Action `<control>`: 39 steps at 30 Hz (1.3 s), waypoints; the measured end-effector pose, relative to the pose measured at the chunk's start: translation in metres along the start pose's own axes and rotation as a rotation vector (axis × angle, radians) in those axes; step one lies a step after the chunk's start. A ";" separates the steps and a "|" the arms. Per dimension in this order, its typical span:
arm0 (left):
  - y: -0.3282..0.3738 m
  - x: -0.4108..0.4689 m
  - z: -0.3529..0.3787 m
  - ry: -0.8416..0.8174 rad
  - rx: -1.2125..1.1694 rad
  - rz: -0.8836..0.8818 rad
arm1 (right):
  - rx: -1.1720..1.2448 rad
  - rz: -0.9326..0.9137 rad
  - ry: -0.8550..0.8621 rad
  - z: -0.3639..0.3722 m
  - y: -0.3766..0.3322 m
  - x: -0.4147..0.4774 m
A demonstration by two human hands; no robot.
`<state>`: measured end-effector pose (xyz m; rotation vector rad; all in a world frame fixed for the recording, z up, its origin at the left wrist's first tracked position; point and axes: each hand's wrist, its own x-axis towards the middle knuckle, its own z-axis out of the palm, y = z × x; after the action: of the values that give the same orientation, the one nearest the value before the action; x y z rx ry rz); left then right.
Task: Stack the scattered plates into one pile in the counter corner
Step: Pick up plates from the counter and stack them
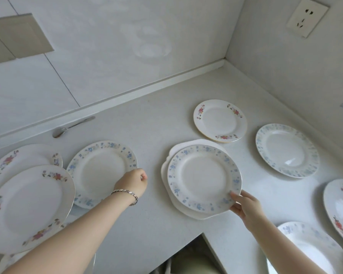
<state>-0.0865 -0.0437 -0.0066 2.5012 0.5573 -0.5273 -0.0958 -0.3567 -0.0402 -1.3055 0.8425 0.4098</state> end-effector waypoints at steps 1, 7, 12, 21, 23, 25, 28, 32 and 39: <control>-0.001 -0.002 0.000 0.005 -0.010 0.005 | 0.020 0.012 0.007 0.001 0.003 0.002; -0.002 -0.009 -0.002 0.023 0.004 0.037 | -0.252 -0.062 0.147 0.015 0.004 0.004; -0.004 -0.007 0.002 0.025 -0.012 0.024 | -0.712 -0.089 0.179 0.014 -0.001 0.010; 0.000 0.005 0.009 0.001 -0.008 0.006 | -0.983 0.058 0.077 0.009 -0.021 0.014; 0.007 0.010 0.012 -0.006 0.001 0.014 | -1.145 0.001 0.071 0.008 -0.020 0.014; 0.015 0.015 0.014 -0.017 0.009 0.026 | -1.240 -0.045 0.058 0.008 -0.021 0.013; 0.028 0.022 0.015 -0.032 0.036 0.047 | -1.370 -0.003 0.023 0.005 -0.028 0.013; 0.041 0.036 0.010 -0.029 0.096 0.056 | -1.409 -0.128 0.178 0.002 -0.068 0.028; 0.056 0.070 0.003 0.023 0.161 0.016 | -0.369 -0.015 0.298 0.046 -0.151 0.122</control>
<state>-0.0012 -0.0694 -0.0191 2.6645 0.5209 -0.5580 0.1024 -0.3733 -0.0276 -1.7431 1.0375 0.3744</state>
